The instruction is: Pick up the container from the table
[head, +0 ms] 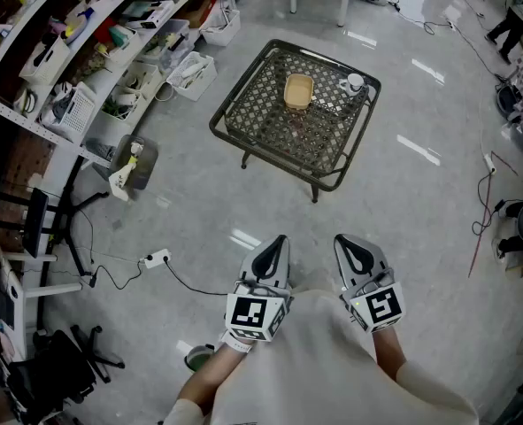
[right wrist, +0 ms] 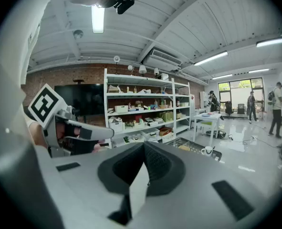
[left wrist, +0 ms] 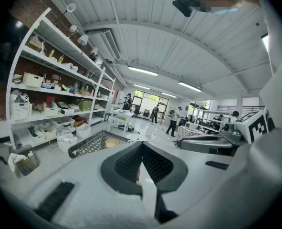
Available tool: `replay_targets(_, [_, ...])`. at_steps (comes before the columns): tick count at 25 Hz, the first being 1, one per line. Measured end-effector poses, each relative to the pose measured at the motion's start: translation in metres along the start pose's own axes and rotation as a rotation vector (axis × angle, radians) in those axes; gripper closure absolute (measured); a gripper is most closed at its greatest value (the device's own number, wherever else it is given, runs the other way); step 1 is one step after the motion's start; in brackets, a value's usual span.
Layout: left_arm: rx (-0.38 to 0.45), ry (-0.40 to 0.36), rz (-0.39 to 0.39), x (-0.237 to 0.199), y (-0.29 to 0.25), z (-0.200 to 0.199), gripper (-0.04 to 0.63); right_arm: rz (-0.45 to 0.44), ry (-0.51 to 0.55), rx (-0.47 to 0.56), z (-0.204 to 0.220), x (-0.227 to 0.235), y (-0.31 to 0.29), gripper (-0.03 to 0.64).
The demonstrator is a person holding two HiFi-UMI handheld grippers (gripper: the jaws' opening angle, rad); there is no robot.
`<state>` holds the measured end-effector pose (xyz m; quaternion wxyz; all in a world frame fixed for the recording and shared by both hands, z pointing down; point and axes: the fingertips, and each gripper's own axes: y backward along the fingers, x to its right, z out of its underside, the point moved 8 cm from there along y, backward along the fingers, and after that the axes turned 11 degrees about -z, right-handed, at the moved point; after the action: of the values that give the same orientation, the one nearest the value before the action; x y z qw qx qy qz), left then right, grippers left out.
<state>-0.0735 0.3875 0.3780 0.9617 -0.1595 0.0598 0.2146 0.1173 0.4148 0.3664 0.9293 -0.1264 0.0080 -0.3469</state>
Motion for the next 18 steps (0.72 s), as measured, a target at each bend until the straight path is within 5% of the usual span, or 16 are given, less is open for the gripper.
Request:
replay_targets(11, [0.015, -0.039, 0.009, 0.085, 0.019, -0.003, 0.572, -0.003, -0.009, 0.056, 0.002, 0.016, 0.072, 0.6])
replay_targets(18, [-0.003, -0.035, -0.016, 0.071, 0.028, 0.004, 0.572, -0.091, 0.031, 0.018, 0.006, 0.001, 0.05, 0.6])
